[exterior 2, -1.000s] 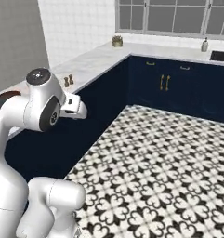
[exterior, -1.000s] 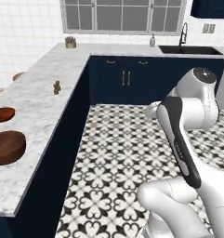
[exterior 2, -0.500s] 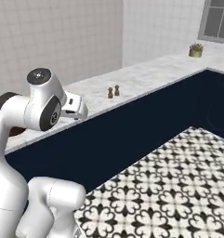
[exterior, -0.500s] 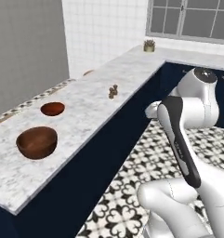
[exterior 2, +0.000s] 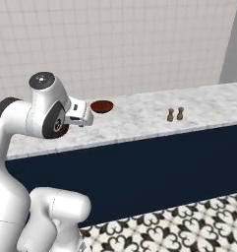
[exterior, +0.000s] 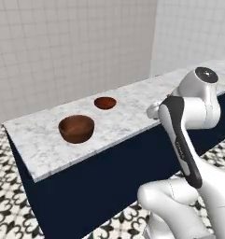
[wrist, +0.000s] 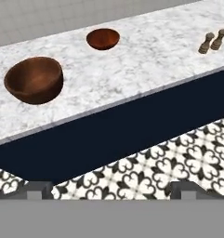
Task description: Pick up the bowls on the counter and stack them on top of one another in the open cabinet. Place the smaller bowl on top of the larger bowl.
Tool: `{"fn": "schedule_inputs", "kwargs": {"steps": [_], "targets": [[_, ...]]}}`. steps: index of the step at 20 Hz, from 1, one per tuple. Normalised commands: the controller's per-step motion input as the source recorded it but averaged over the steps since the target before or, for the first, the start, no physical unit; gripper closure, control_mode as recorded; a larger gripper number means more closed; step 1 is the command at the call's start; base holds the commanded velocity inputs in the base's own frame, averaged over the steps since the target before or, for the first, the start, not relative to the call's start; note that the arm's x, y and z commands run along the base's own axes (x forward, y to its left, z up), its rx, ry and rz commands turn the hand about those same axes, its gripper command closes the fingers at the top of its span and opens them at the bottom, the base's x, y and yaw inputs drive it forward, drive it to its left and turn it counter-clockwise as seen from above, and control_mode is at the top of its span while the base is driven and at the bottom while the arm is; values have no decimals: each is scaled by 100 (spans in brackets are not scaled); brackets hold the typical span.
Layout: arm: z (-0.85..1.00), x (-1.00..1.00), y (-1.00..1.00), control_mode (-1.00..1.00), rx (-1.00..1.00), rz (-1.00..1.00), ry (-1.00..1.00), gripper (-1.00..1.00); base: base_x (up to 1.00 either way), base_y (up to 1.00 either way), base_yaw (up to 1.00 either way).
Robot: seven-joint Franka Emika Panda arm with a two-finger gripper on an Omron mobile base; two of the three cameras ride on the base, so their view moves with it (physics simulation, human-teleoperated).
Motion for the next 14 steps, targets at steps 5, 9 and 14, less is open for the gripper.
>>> {"fn": "schedule_inputs", "kwargs": {"steps": [5, 9, 14], "targets": [[0, 0, 0, 100, 0, 0, 0, -100, 63, -52, 62], [0, 0, 0, 100, 0, 0, 0, -100, 79, -85, 44], [0, 0, 0, 100, 0, 0, 0, -100, 78, -54, 29]]}}
